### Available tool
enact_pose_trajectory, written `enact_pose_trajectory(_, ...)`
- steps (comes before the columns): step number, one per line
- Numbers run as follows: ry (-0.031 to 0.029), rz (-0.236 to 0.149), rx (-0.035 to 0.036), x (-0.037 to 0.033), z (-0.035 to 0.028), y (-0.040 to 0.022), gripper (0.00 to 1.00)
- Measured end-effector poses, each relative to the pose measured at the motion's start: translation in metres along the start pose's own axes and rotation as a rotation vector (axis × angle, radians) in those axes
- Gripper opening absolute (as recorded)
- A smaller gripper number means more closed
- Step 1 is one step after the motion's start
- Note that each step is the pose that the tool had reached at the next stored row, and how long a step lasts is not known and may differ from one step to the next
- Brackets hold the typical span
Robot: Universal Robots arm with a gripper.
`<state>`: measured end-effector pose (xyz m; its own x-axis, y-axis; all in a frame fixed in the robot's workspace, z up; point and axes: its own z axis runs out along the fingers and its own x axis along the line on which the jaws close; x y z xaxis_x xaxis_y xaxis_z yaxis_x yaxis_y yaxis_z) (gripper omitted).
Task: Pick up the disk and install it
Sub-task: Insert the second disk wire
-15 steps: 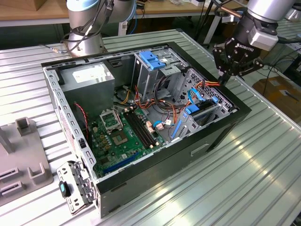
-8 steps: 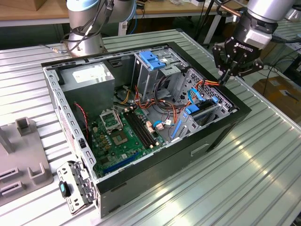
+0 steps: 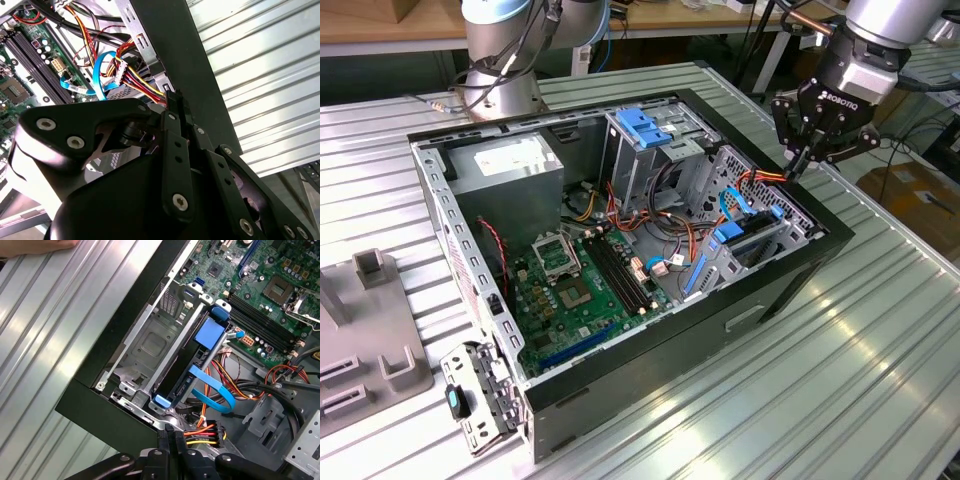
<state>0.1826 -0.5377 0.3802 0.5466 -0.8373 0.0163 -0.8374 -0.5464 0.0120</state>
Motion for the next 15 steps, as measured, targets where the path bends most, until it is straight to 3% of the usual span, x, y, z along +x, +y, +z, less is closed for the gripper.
enact_pose_trajectory(8, -0.0001, 0.003, -0.0001, 0.0, 0.0, 0.0, 0.16)
enact_pose_trajectory(15, -0.0012, 0.102, -0.0017, -0.0001, 0.0004, 0.0001, 0.16)
